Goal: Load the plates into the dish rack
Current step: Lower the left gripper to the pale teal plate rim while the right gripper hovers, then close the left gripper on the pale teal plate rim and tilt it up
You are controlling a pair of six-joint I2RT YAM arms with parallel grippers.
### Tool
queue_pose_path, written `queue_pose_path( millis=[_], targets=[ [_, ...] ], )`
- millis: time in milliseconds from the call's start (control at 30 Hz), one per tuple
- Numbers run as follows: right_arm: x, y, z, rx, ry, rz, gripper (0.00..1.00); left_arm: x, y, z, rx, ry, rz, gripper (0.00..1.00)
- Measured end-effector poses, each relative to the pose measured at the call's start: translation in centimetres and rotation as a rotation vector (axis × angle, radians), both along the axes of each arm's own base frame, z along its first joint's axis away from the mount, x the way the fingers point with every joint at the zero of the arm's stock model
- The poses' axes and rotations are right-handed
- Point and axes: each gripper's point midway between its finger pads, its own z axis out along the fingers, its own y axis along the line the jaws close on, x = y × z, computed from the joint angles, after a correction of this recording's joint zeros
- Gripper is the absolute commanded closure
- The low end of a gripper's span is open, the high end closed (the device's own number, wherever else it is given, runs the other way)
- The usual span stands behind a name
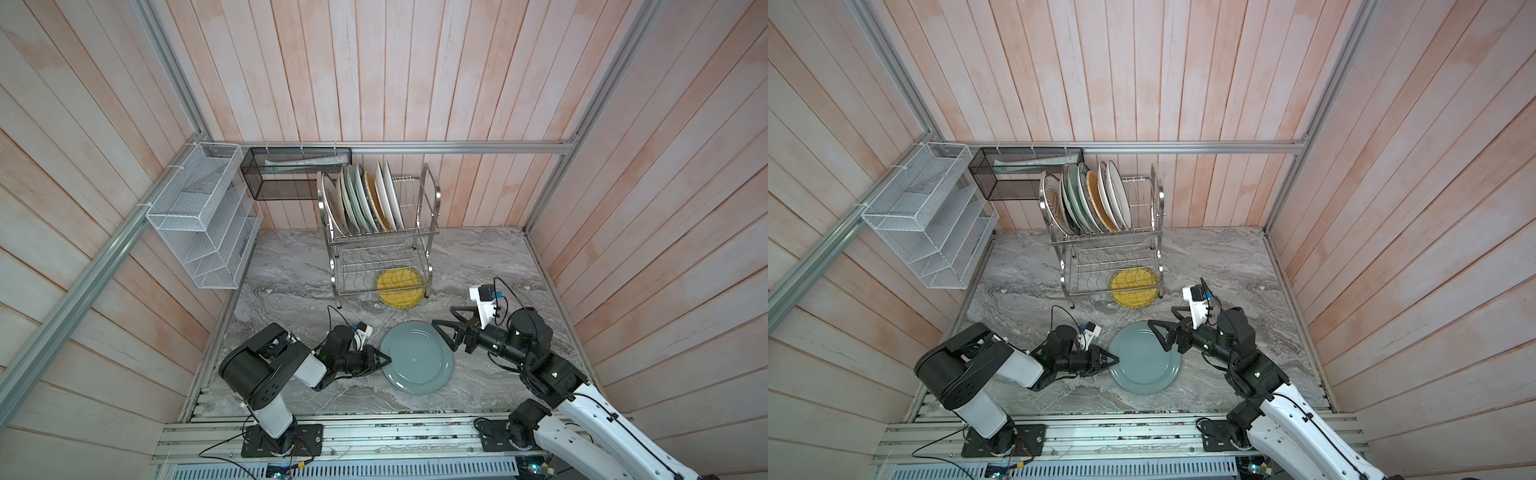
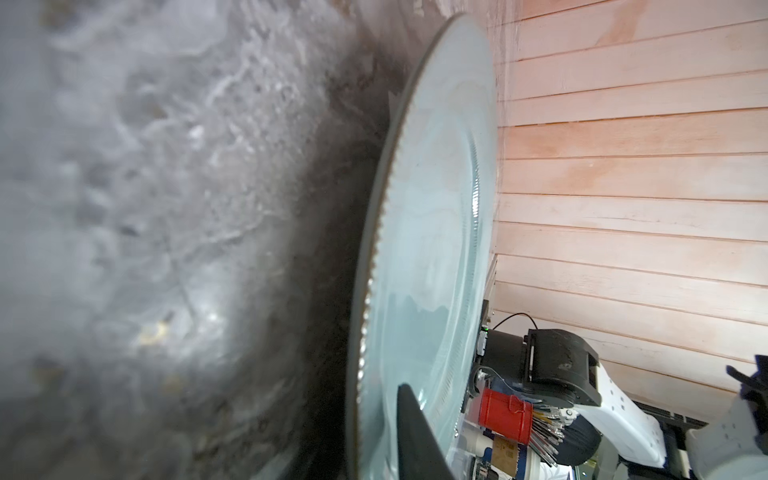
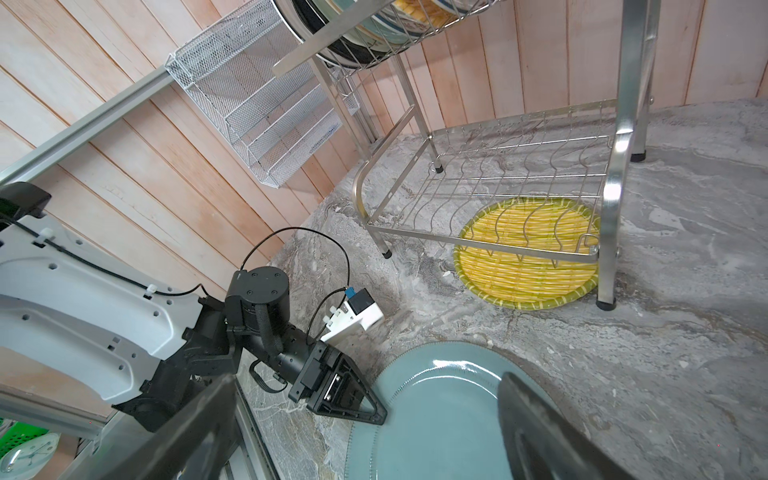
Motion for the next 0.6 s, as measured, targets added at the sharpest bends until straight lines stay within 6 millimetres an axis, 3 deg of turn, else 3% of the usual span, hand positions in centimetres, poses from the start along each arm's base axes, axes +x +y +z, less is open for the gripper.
queue_pose_path(
  millis=[67, 333, 600],
  targets=[
    [0.0, 0.0, 0.0, 0.001, -0.001, 0.0, 0.02, 0.4, -0.3, 1.1, -0.037, -0.01, 0.008, 1.0],
    [-0.1, 0.3, 0.2, 0.012, -0.004, 0.015, 0.02, 0.3, 1.3, 4.0, -0.001, -0.033, 0.111, 1.0],
    [1.2, 0.7, 0.6, 0.041, -0.015, -0.008, 0.02, 0.3, 5.9, 11.9, 0.032, -0.187, 0.324, 1.0]
  ],
)
